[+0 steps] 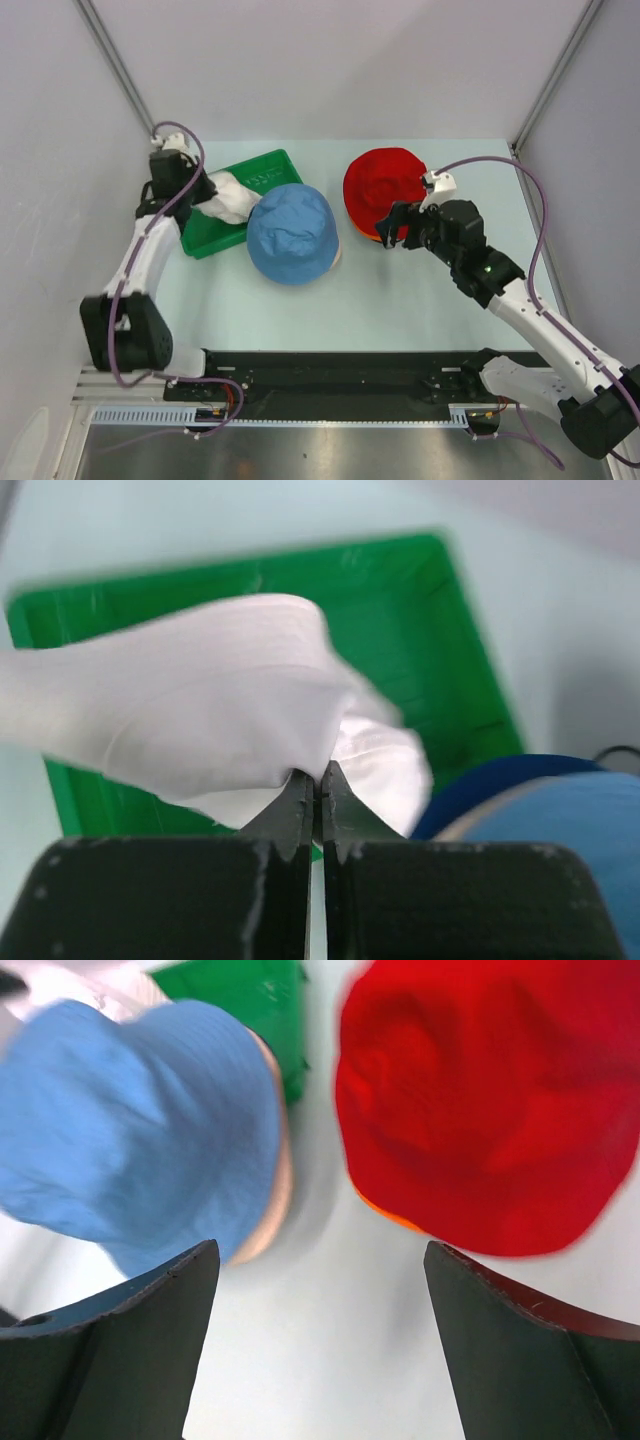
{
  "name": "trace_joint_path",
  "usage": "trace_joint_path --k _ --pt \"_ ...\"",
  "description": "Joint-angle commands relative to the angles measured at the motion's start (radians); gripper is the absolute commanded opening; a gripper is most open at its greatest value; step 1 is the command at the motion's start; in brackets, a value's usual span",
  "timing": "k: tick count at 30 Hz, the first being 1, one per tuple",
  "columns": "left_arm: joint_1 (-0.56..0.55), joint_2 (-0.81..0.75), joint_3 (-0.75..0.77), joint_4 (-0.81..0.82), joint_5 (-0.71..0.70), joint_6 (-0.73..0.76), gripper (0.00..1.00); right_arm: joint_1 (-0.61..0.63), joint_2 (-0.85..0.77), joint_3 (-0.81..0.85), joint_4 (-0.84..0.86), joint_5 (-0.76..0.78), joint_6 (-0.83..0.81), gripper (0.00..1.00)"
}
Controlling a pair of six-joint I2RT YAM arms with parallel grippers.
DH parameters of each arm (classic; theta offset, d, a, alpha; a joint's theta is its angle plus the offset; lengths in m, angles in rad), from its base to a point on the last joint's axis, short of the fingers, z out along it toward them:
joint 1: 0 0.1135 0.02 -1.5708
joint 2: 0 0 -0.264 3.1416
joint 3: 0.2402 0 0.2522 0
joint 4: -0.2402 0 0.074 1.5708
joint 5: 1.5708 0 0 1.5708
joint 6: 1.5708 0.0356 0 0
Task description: Stack the hats
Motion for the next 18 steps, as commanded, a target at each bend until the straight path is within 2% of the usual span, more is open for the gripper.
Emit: trace_joint_path --k 1,4,7,8,9,11,15,18 --pt "0.002 -0.204 0.064 0.046 0.149 0.120 0.00 -0.001 0.054 0.127 0.116 -0.175 -0.070 0.89" --pt "0.002 -0.308 0.064 0.045 0.246 0.164 0.00 -0.001 0.108 0.199 0.162 -0.287 -0.072 0.89" --pt "0.002 -0.402 0.071 0.051 0.399 0.182 0.00 0.003 0.141 0.248 0.208 -0.385 -0.055 0.89" --pt "0.002 -0.435 0.082 0.057 0.513 0.185 0.00 0.003 0.146 0.256 0.225 -0.416 -0.043 0.89" --pt "0.002 -0.451 0.088 0.064 0.568 0.176 0.00 0.002 0.152 0.265 0.266 -0.495 -0.036 0.89" --pt "0.002 -0.468 0.119 0.081 0.672 0.154 0.00 0.000 0.163 0.292 0.288 -0.557 -0.020 0.89" --pt "0.001 -0.460 0.193 0.058 0.975 0.110 0.00 -0.014 0.157 0.314 0.317 -0.654 0.014 0.89" --pt "0.001 -0.463 0.199 0.103 1.102 0.041 0.00 -0.056 0.155 0.323 0.323 -0.692 0.060 0.92"
